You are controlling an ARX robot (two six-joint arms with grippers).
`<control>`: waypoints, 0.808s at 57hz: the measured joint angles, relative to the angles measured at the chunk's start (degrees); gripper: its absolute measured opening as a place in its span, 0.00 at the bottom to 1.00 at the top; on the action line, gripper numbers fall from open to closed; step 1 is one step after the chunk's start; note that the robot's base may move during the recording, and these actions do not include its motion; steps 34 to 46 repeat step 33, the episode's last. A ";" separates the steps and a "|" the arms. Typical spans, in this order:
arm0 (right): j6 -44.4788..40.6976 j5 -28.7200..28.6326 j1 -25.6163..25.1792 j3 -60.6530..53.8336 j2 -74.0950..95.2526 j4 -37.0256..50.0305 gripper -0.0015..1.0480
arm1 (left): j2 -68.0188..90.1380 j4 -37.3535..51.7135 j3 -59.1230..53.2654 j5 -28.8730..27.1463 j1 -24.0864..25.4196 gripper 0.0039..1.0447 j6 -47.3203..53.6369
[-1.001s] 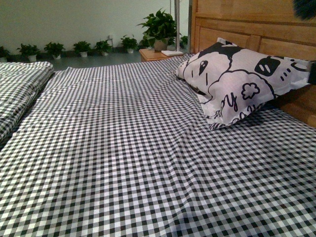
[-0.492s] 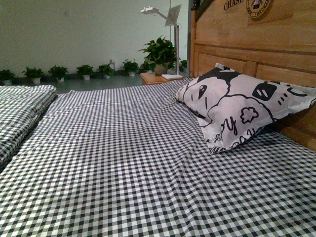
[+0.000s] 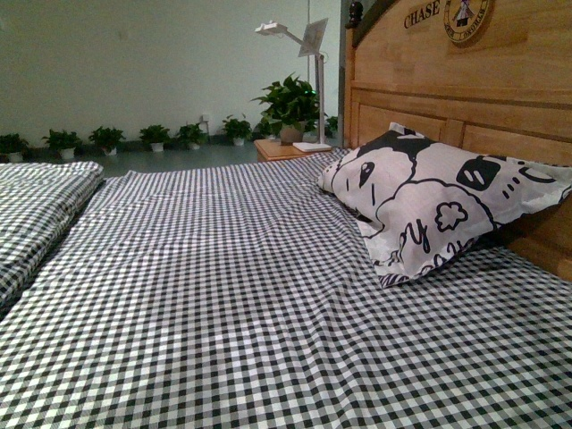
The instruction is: Clean up trash
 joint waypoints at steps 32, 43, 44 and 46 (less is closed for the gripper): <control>0.00 0.00 0.00 0.00 0.00 0.00 0.18 | 0.00 0.00 0.00 0.00 0.00 0.26 -0.15; 0.00 0.00 0.00 0.00 0.00 0.00 0.18 | 0.00 0.00 0.00 0.00 0.00 0.26 -0.15; 0.00 0.00 0.00 0.00 0.00 0.00 0.18 | 0.00 0.00 0.00 0.00 0.00 0.26 -0.15; 0.00 0.00 0.00 0.00 0.00 0.00 0.18 | 0.00 0.00 0.00 0.00 0.00 0.26 -0.15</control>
